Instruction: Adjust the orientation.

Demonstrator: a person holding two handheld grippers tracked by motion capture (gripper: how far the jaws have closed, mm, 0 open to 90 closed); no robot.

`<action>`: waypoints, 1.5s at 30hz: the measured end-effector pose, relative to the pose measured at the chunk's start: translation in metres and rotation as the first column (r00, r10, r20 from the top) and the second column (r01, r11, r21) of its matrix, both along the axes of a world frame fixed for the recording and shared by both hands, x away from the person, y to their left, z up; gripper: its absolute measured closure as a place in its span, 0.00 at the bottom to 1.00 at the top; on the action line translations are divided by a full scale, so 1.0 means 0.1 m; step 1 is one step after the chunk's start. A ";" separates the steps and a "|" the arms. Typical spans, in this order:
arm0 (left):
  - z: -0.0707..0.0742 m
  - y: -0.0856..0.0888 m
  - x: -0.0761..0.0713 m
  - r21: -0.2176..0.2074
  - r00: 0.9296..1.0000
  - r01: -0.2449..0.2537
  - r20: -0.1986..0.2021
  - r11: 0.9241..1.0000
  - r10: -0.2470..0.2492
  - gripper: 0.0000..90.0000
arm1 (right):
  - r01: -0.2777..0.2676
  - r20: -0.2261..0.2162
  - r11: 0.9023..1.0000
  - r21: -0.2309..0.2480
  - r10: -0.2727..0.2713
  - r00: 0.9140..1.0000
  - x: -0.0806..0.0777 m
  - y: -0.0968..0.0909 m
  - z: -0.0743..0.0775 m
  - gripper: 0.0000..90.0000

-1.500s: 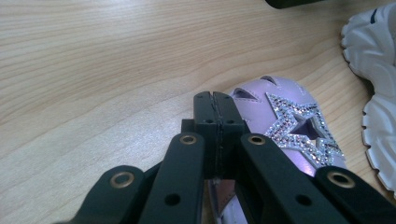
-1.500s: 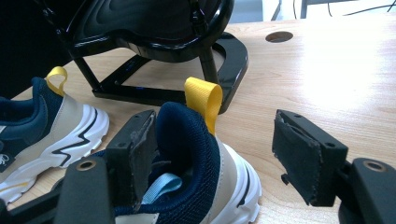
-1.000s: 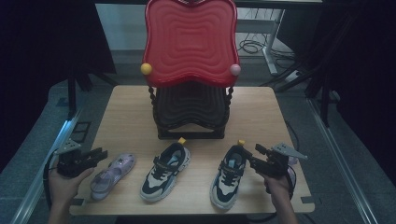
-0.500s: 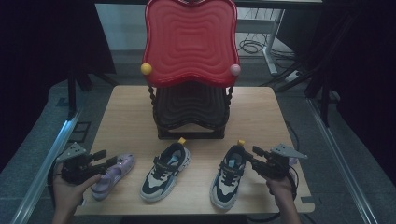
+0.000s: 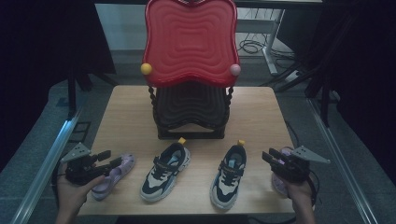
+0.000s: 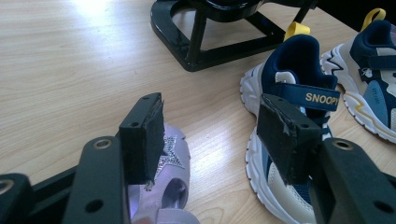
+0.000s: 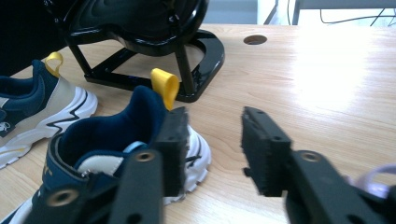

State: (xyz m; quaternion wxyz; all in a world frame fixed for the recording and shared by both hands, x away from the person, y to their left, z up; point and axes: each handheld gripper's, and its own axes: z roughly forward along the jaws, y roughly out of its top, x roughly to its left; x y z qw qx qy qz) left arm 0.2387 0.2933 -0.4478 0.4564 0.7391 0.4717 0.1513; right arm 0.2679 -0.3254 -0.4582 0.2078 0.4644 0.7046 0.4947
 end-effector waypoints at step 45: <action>-0.08 0.03 -0.02 -0.025 0.999 0.016 -0.049 1.000 -0.017 0.46 | 0.120 -0.125 0.968 -0.222 -0.150 0.981 -0.64 -0.89 -0.47 1.00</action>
